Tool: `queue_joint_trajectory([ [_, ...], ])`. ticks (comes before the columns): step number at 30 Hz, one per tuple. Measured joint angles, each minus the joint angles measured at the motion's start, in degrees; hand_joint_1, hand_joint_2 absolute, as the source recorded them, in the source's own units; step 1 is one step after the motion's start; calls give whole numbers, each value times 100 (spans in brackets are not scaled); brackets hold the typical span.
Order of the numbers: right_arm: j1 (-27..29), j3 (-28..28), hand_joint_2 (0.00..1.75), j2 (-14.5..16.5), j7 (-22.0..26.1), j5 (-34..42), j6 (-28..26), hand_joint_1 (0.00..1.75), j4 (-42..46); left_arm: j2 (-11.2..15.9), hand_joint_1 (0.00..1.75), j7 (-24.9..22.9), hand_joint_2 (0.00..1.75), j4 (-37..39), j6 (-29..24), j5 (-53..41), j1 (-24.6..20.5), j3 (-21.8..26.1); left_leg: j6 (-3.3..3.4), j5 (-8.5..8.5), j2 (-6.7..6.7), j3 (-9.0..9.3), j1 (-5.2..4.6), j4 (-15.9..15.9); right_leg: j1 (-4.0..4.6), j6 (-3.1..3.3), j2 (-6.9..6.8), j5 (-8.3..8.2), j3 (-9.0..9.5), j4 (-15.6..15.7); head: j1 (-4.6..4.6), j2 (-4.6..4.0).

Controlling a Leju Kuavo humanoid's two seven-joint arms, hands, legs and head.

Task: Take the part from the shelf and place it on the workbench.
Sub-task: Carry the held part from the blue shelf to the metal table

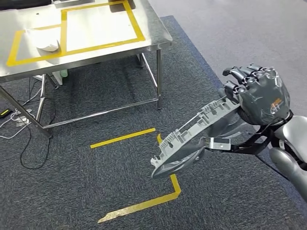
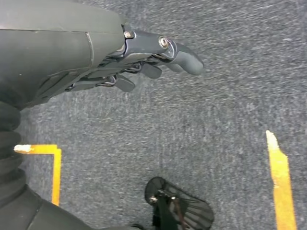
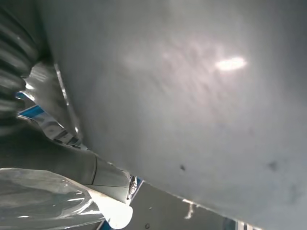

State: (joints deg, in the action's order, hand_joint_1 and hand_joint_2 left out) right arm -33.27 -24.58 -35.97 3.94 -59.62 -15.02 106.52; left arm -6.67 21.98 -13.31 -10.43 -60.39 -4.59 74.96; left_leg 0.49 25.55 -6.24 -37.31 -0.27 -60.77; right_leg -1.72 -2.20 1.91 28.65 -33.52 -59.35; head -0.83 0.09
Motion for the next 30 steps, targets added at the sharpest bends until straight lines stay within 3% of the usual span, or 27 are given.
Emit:
queue_joint_trajectory([
  [1, -2, 0, 175, -5, -2, 2, -1, 175, 1, 3, 0, 3, 175, 0, 1, 0, 1, -1, -33, 94, 145, -69, -9, -155, -6, 32, -69, 3, 23, 14, -20, -1],
  [3, 6, 2, 175, -19, -7, 5, -2, 175, 0, -2, 0, 5, 175, 0, 3, -1, -14, -4, -88, 409, 458, -360, -1, -797, 6, 88, -218, 27, 65, 22, -56, -1],
  [5, 25, 1, 175, -28, -10, 10, -2, 175, -1, -7, 0, 6, 175, 0, 8, -3, -19, -6, -108, 616, 550, -663, 29, -1441, 21, 113, -366, 58, 99, 21, -58, -1],
  [6, 36, 0, 175, -31, -12, 14, -2, 175, -1, -8, 0, 6, 175, 0, 11, -4, -15, -7, -109, 582, 559, -709, 37, -1530, 24, 116, -428, 74, 118, 20, -59, -1],
  [7, 44, 2, 175, -36, -15, 17, -4, 175, -1, -8, 0, 6, 175, 0, 16, -5, -9, -8, -100, 440, 562, -645, 42, -1383, 26, 112, -475, 93, 142, 20, -60, -1],
  [10, 45, 16, 175, -62, -34, 25, -16, 175, 1, 0, 0, 13, 175, 0, 36, -4, 6, -11, -21, -73, 608, -138, 18, -316, 39, 70, -573, 152, 206, 25, -55, -1],
  [12, 55, 22, 175, -74, -56, 28, -34, 175, 1, 8, 0, 45, 175, 0, 87, -3, 10, -13, 30, -78, 637, 9, -14, 3, 55, 13, -611, 162, 201, 40, -50, -1],
  [15, 79, 28, 175, -83, -69, 25, -55, 175, 1, 16, 0, 124, 175, 0, 205, 18, 26, -14, 96, -58, 618, 68, -7, 129, 54, -85, -586, 198, 198, 63, -48, -1],
  [17, 85, 46, 175, -107, -73, 19, -79, 175, 1, 22, 0, 172, 175, 0, 293, 25, 17, -17, 153, -73, 607, 129, 20, 206, 45, -117, -411, 399, 27, -267, -28, 0],
  [20, 154, 65, 175, -138, -77, -6, -105, 175, 1, 29, 0, 225, 175, 0, 414, 14, -2, -36, 203, -61, 576, 144, 12, 215, 45, -134, -216, 754, -582, -1319, -6, 0],
  [21, 190, 64, 175, -141, -77, -16, -108, 175, 1, 28, 0, 229, 175, 0, 438, 2, -1, -43, 208, -54, 560, 149, 9, 213, 45, -141, -205, 722, -713, -1470, -6, 0],
  [22, 217, 64, 175, -146, -76, -26, -110, 175, 1, 27, 0, 231, 175, 0, 458, -9, 0, -50, 209, -46, 544, 158, 10, 208, 44, -146, -202, 580, -739, -1404, -6, 0],
  [25, 233, 75, 175, -170, -70, -50, -124, 175, 3, 27, 0, 238, 175, 0, 496, -28, -1, -61, 160, 2, 491, 178, 5, 162, 32, -145, -185, -41, -333, -365, 2, -1],
  [27, 236, 81, 175, -178, -67, -62, -142, 175, 8, 30, 0, 249, 175, 0, 511, -28, 3, -63, 107, 17, 463, 156, -15, 128, 37, -110, -168, -131, -145, 3, 4, -1],
  [30, 249, 81, 175, -180, -61, -74, -155, 175, 14, 46, 0, 269, 175, 0, 521, -28, 19, -64, 42, 41, 462, 140, -16, 97, 36, -19, -177, -120, -111, 29, -1, 0],
])
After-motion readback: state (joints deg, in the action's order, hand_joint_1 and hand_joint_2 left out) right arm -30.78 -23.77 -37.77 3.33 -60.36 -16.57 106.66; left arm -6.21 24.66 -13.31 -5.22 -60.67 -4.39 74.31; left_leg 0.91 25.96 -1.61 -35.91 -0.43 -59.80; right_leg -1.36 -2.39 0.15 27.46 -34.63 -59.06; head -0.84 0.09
